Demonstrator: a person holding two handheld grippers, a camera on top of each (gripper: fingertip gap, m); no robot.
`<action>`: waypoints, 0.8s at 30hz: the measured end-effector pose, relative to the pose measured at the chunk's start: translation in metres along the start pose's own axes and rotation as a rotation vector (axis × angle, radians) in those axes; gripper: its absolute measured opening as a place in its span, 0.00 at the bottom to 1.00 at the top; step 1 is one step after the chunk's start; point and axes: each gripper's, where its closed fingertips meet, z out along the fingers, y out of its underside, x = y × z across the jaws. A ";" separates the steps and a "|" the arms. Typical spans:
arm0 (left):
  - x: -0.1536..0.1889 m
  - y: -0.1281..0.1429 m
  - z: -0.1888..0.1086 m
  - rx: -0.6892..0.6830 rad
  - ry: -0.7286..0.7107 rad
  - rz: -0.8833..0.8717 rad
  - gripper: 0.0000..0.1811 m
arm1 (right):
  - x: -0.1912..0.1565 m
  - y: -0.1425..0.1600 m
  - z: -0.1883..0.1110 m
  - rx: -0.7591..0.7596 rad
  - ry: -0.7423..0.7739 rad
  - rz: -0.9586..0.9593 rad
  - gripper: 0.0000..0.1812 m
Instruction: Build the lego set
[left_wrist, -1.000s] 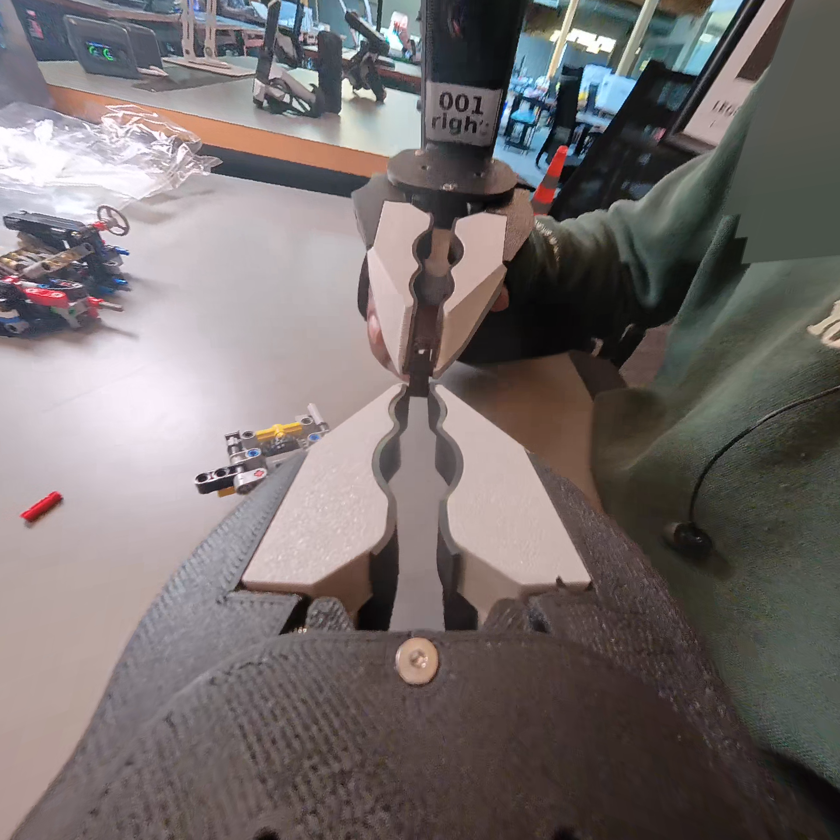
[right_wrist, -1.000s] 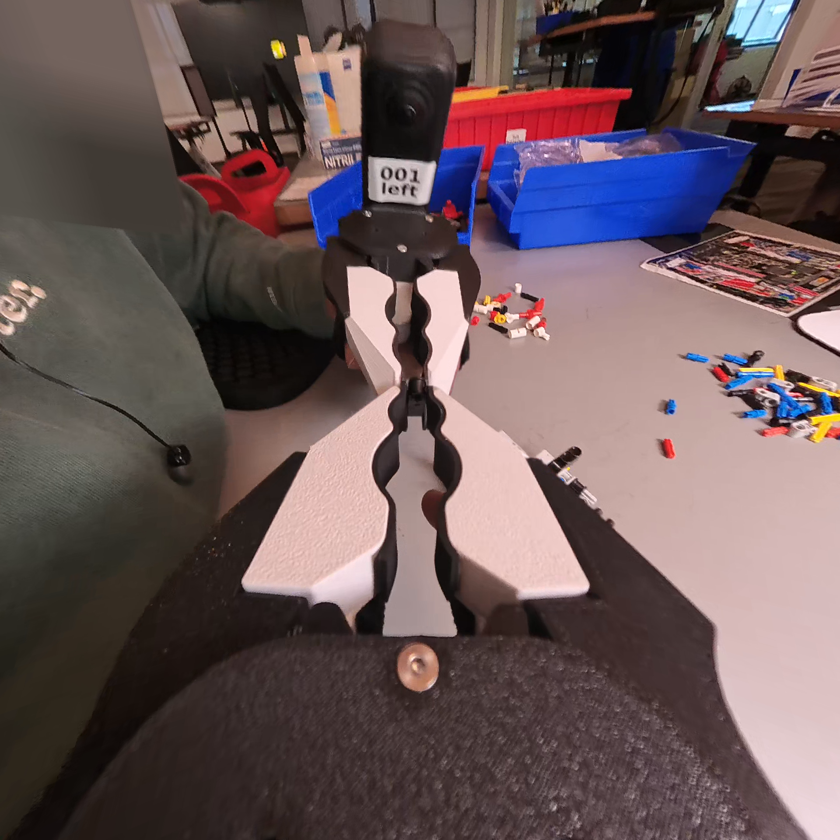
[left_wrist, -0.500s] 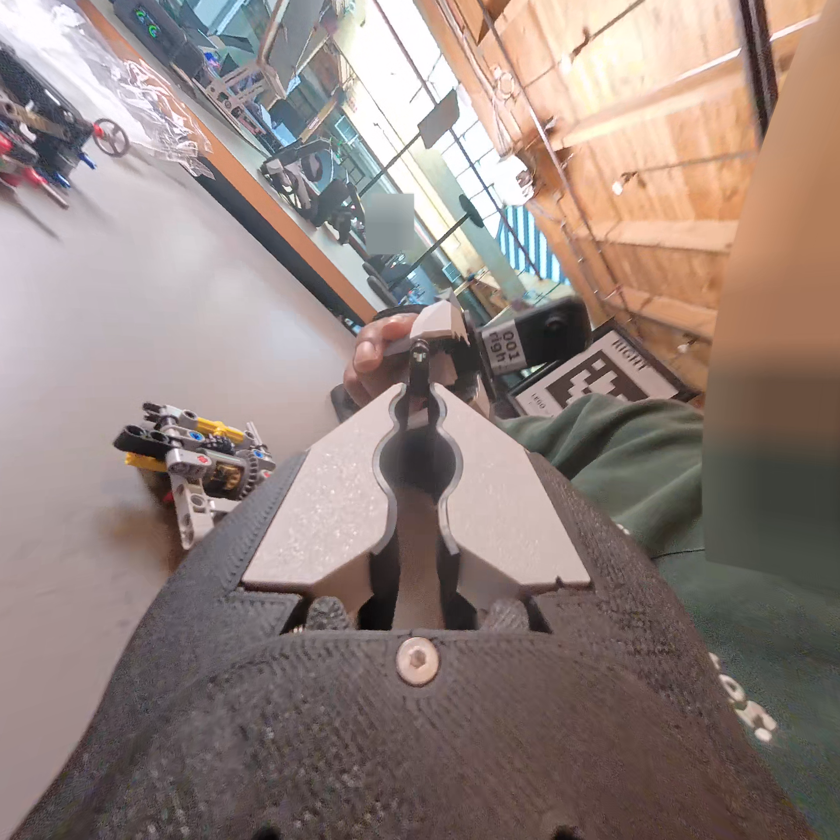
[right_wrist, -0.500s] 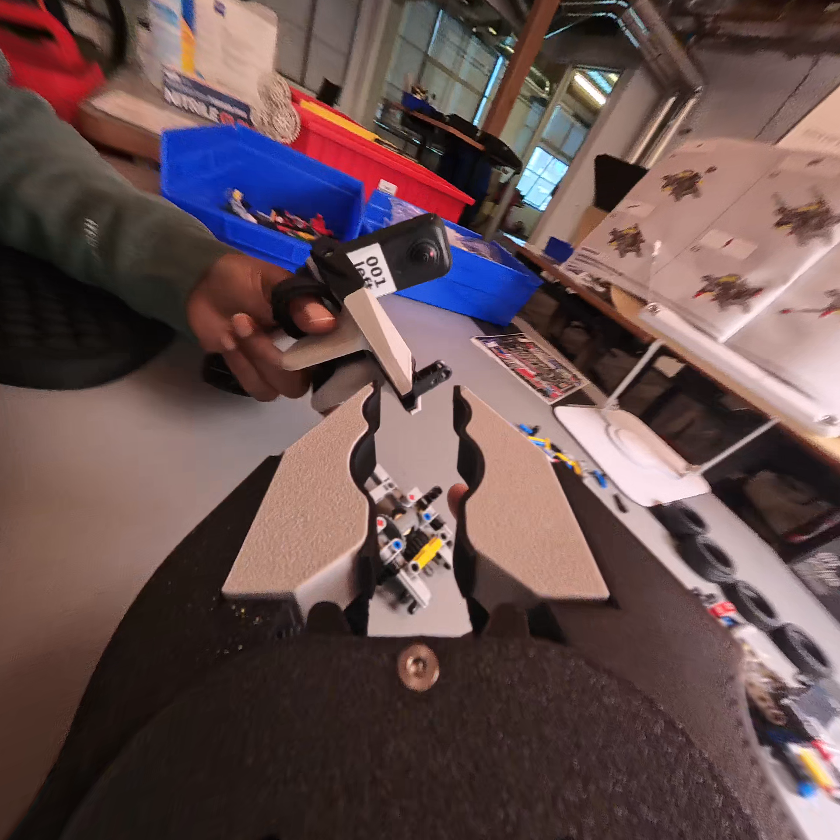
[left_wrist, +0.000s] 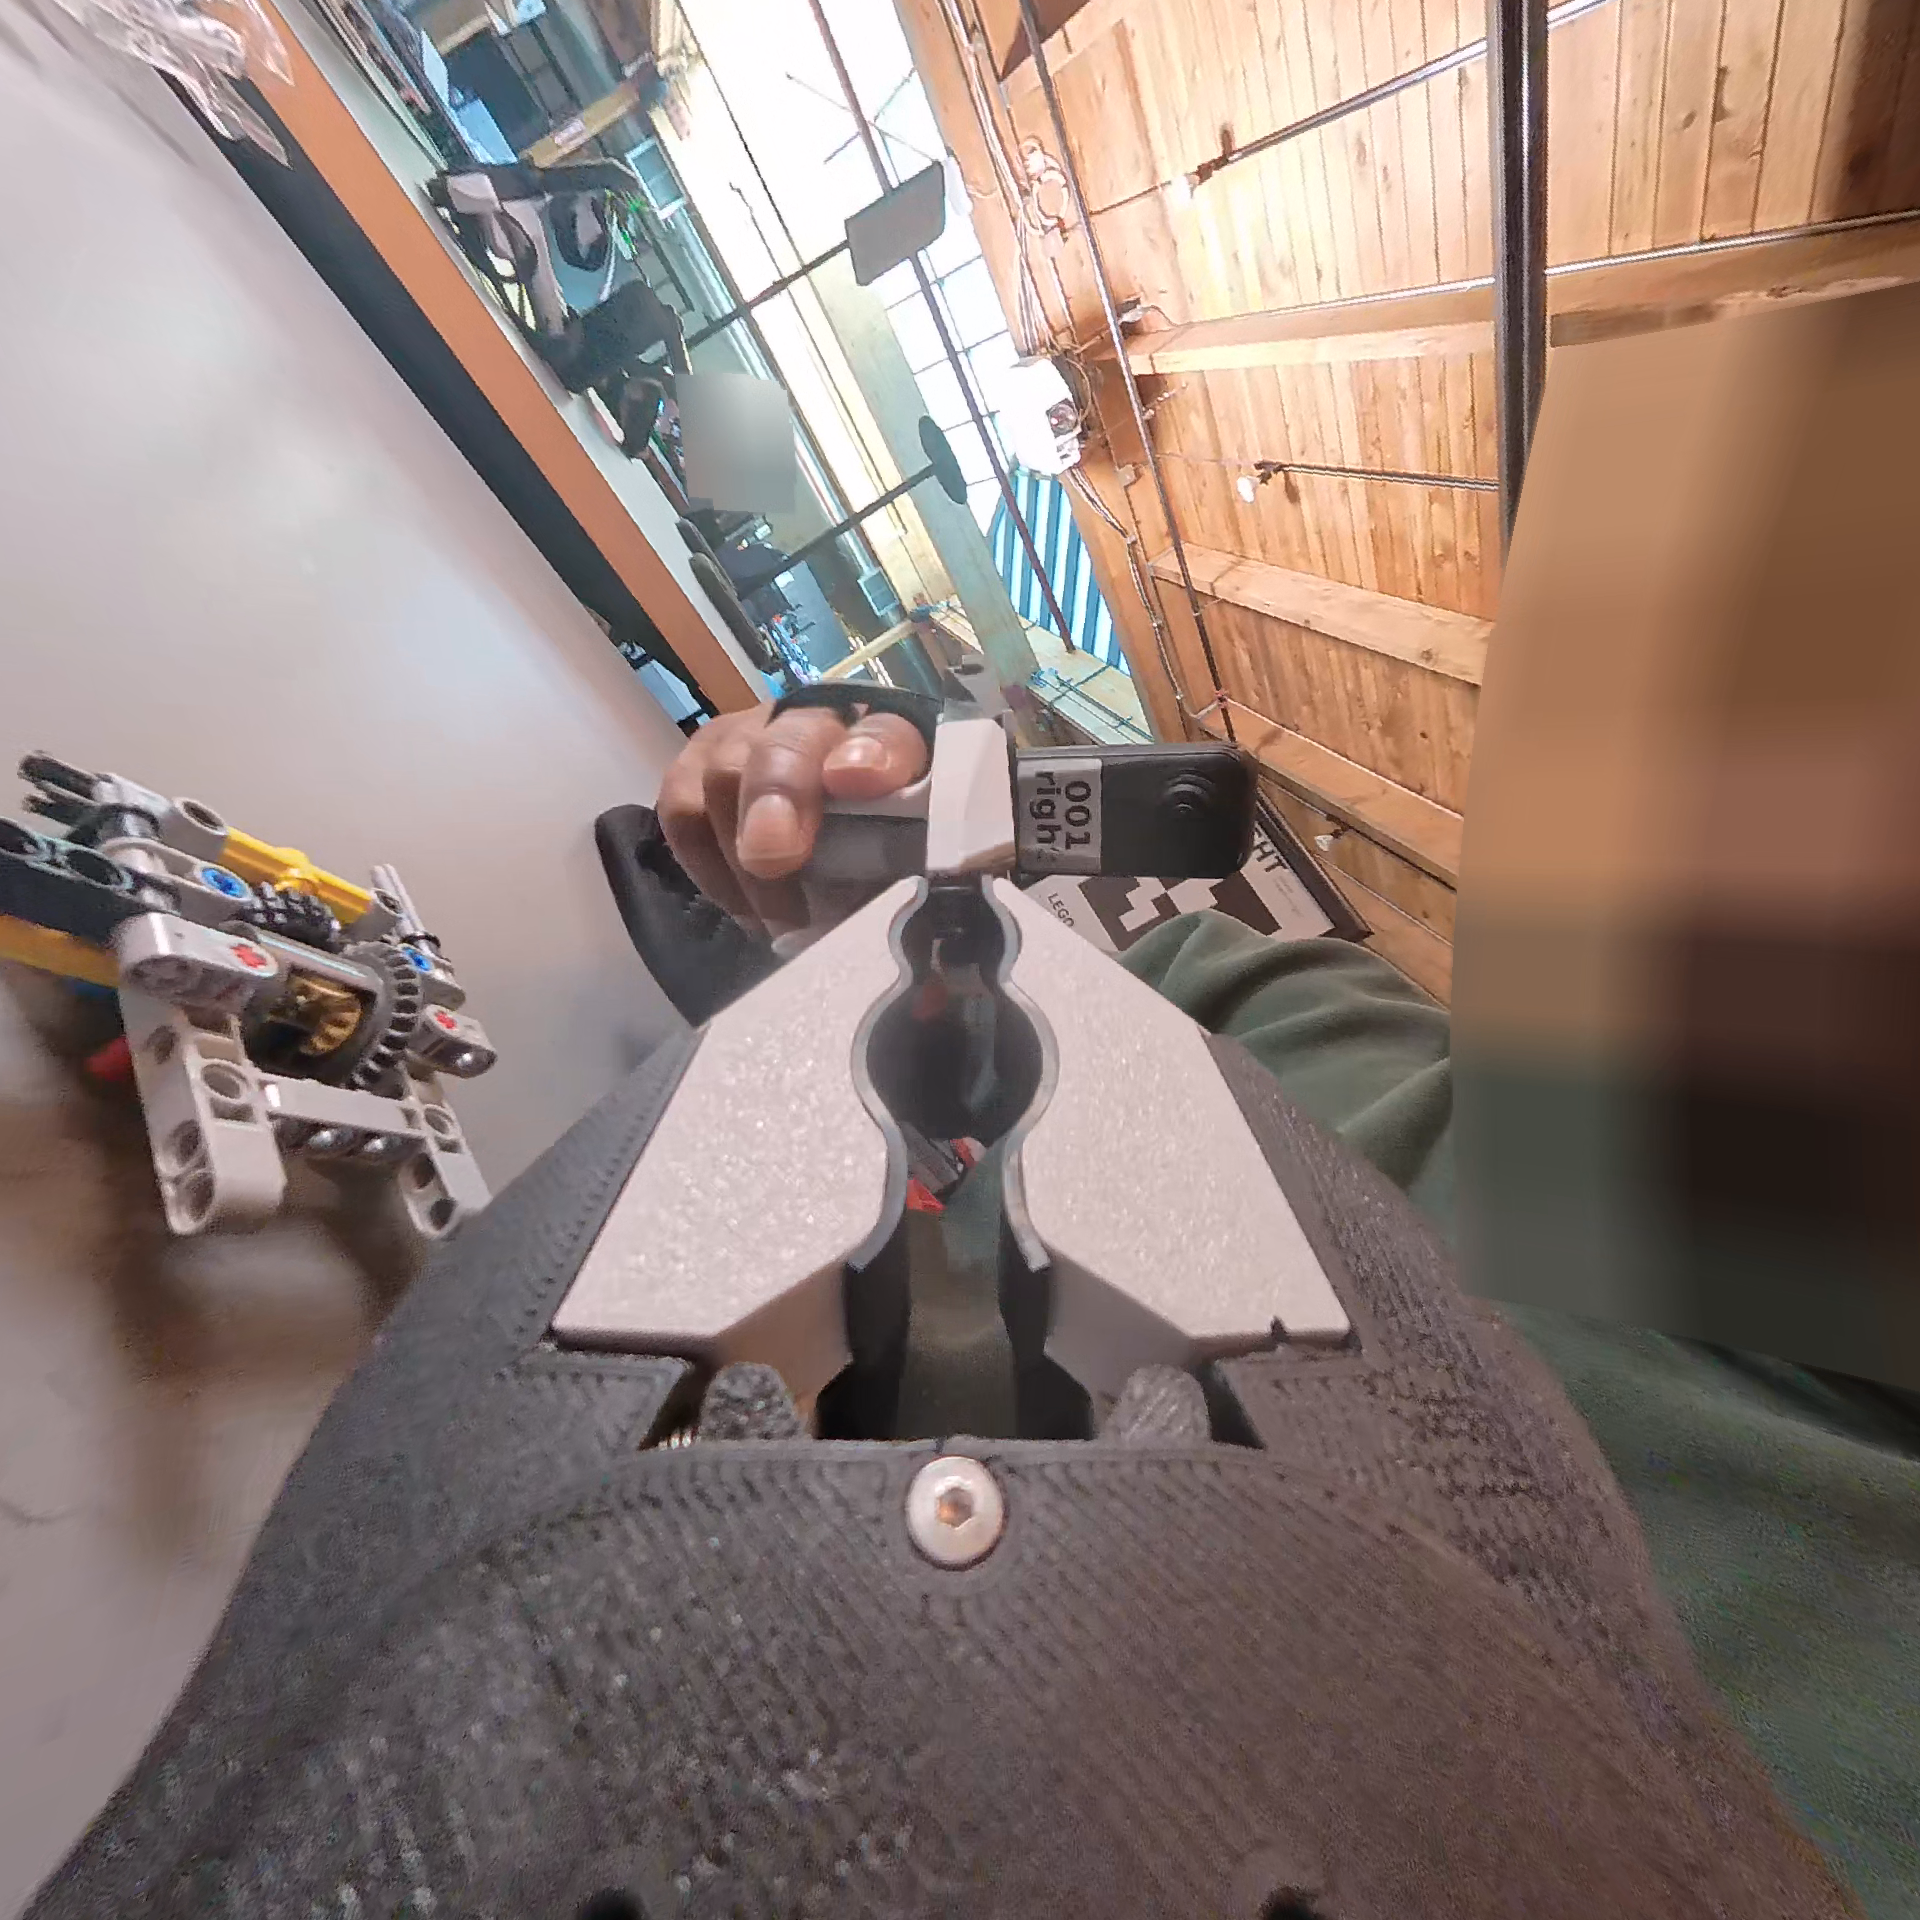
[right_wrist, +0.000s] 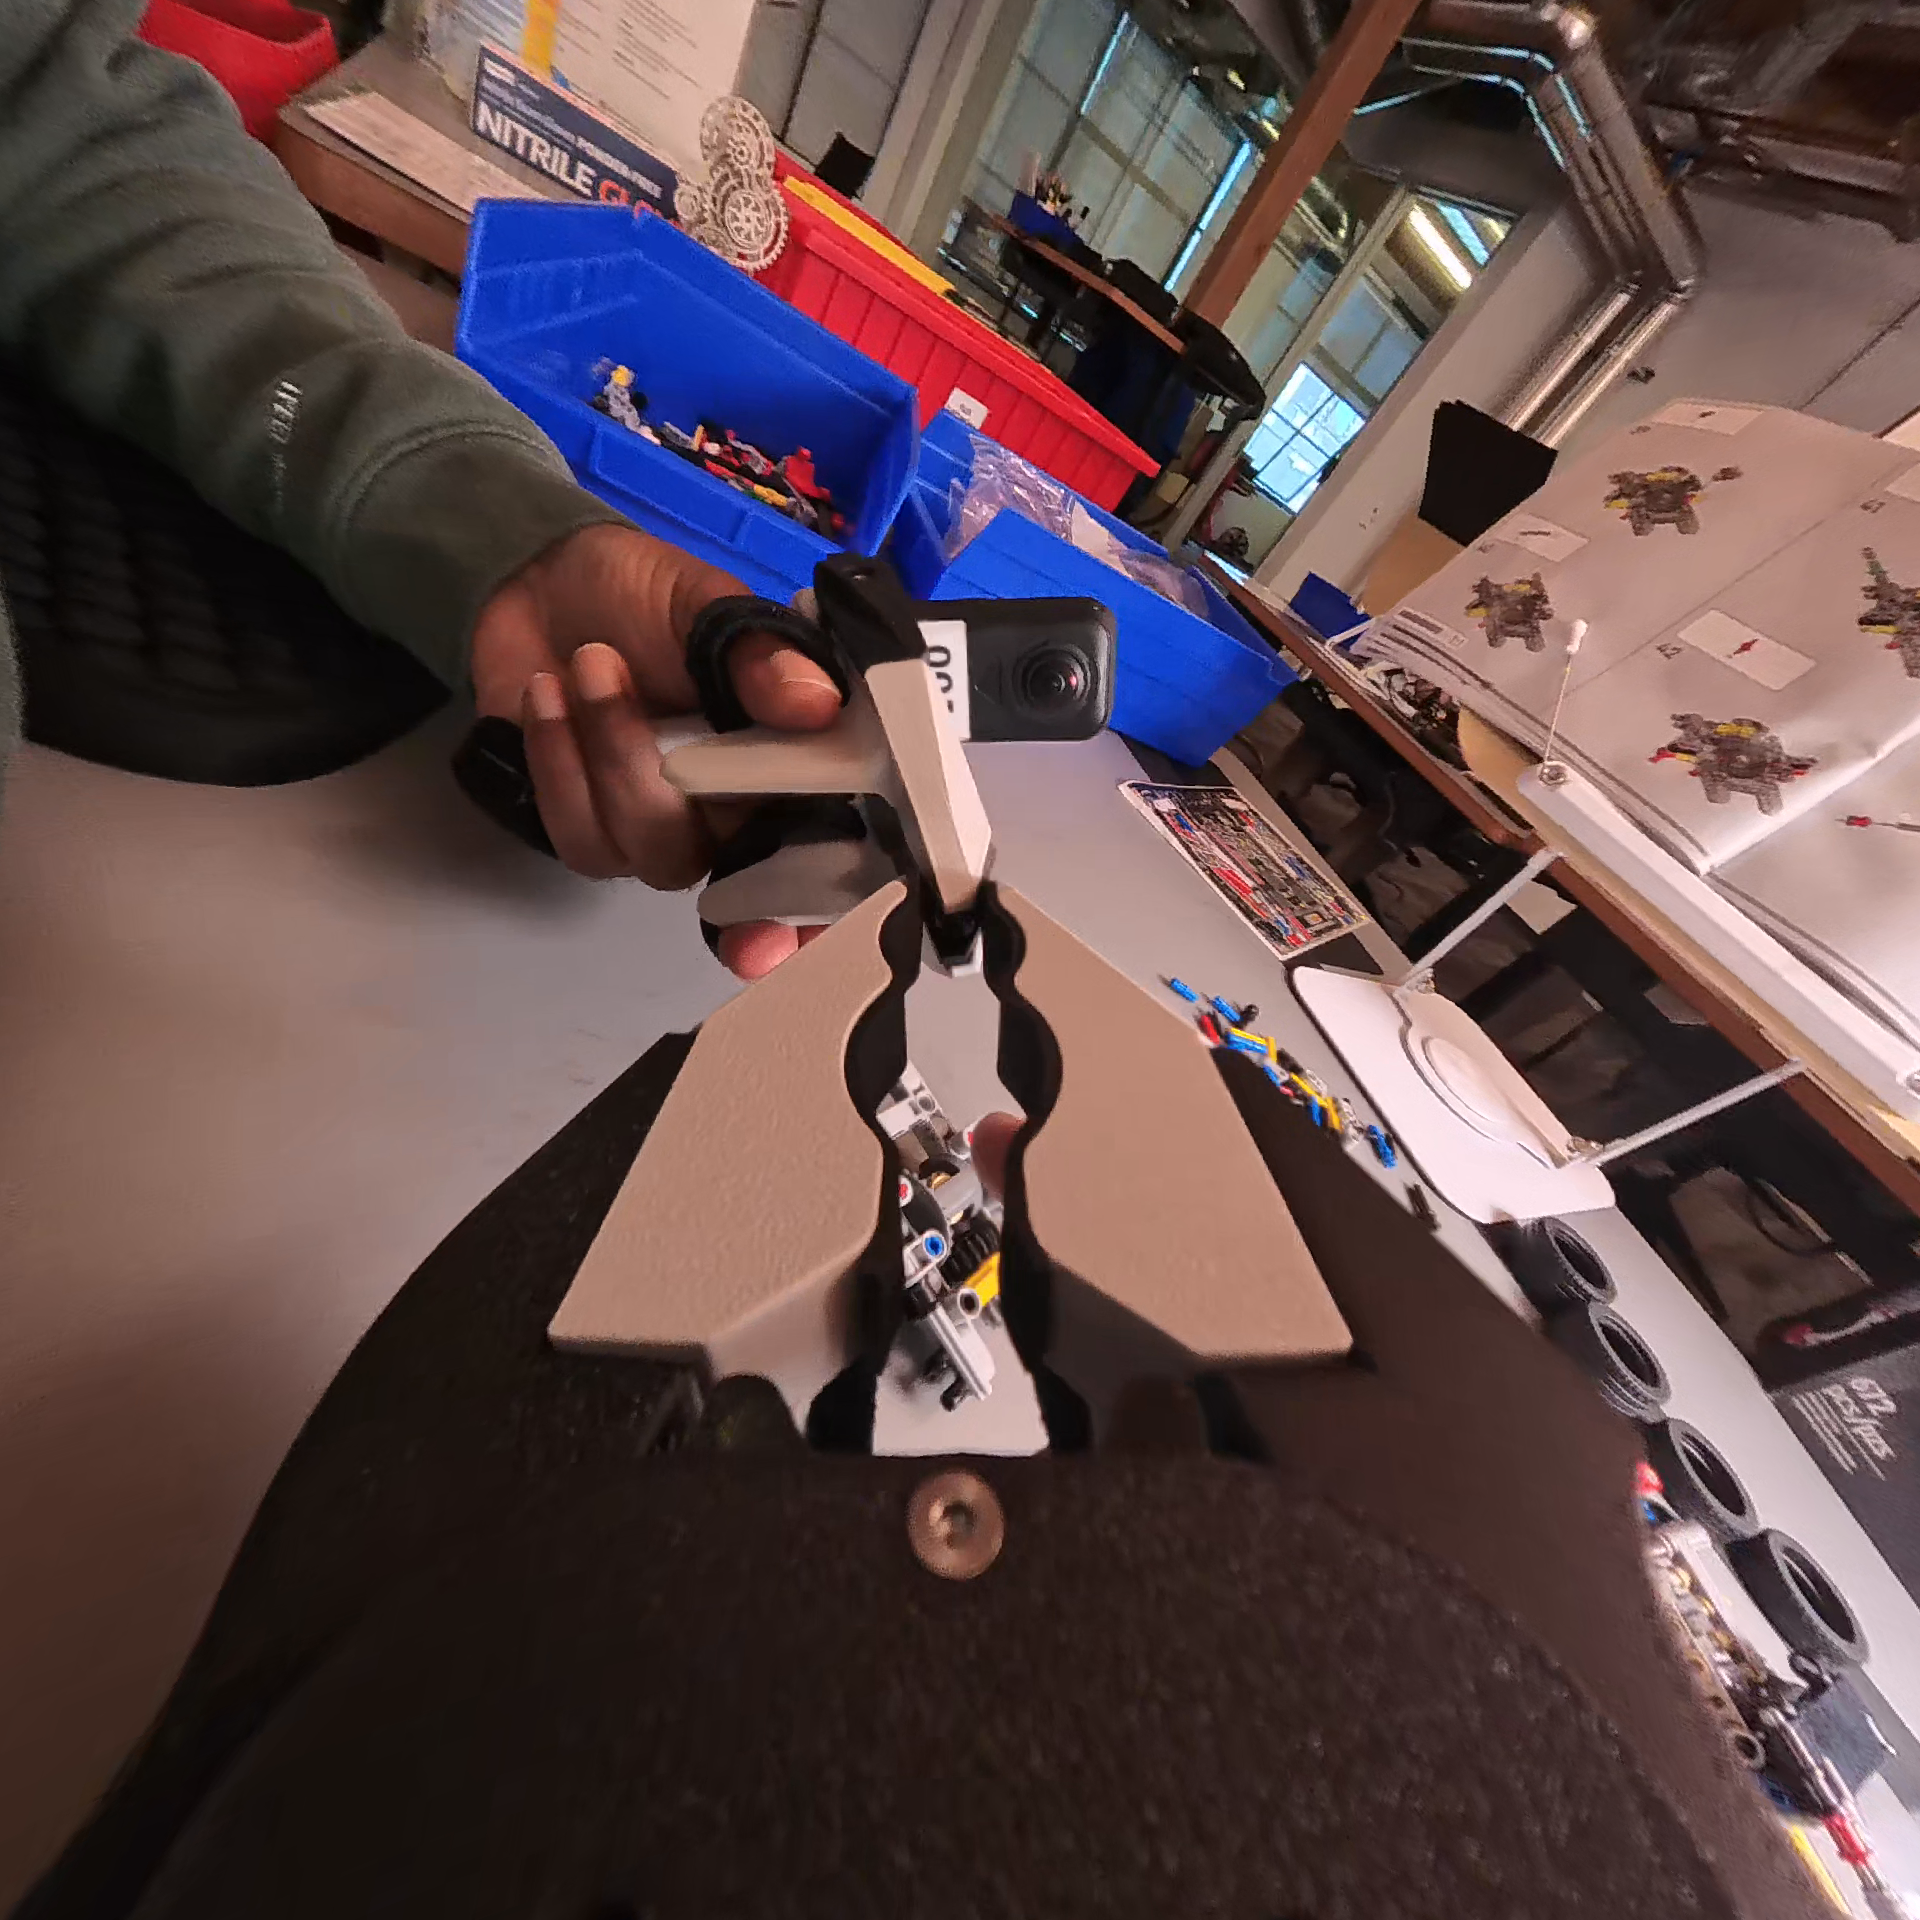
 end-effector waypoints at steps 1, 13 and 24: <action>0.001 0.001 0.000 -0.006 0.005 -0.001 0.03 | -0.001 0.000 -0.001 0.002 -0.010 0.001 0.05; 0.003 -0.018 -0.018 0.022 -0.062 0.184 0.11 | 0.021 -0.008 -0.020 0.092 -0.032 0.243 0.03; 0.014 -0.004 -0.006 -0.123 -0.261 0.763 0.07 | 0.008 -0.017 -0.016 0.183 -0.216 0.609 0.03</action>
